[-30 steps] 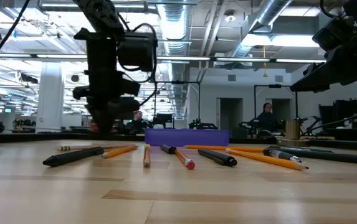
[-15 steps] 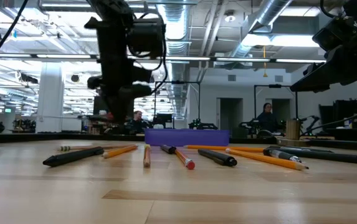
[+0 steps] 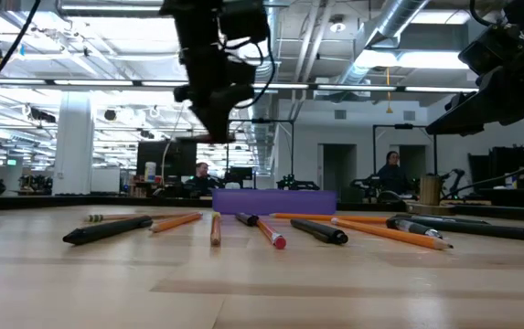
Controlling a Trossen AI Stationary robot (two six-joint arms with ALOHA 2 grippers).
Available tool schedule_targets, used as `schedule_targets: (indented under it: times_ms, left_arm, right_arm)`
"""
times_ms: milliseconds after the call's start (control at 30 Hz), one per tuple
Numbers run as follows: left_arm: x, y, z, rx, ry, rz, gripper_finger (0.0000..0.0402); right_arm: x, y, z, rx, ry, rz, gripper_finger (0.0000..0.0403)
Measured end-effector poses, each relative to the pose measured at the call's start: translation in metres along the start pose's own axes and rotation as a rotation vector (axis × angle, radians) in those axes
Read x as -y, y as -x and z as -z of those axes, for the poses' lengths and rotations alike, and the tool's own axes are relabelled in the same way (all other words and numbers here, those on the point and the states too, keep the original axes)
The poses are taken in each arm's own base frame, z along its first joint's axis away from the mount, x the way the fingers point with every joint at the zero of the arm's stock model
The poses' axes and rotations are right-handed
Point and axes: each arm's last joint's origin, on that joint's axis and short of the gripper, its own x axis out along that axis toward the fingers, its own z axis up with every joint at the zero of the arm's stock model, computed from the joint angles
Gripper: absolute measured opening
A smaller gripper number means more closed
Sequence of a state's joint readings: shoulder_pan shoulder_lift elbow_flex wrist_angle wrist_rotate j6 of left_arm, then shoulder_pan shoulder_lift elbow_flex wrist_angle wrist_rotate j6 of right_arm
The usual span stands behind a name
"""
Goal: Pick & place school supplies into a supply box
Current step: Put the black scissors into the violet supply box
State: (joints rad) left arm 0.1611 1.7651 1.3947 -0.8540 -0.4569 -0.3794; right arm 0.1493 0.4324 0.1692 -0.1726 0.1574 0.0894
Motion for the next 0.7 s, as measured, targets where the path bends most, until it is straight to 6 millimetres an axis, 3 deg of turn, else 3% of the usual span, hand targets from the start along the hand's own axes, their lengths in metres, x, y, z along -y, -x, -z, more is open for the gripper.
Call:
schedule_targets:
  times_ms: [200, 467, 700]
  left_arm:
    - [0.0, -0.012, -0.037, 0.055, -0.066, 0.045, 0.0016]
    - [0.02, -0.04, -0.086, 0.095, -0.195, 0.079, 0.0016]
    - [0.041, -0.065, -0.109, 0.114, -0.281, 0.128, 0.0016]
  right_arm:
    - [0.0, 0.0, 0.0, 0.0, 0.001, 0.0, 0.0169]
    - [0.0, 0.0, 0.0, -0.008, 0.002, 0.001, 0.0169]
    - [0.0, 0.0, 0.001, -0.016, 0.005, 0.002, 0.0169]
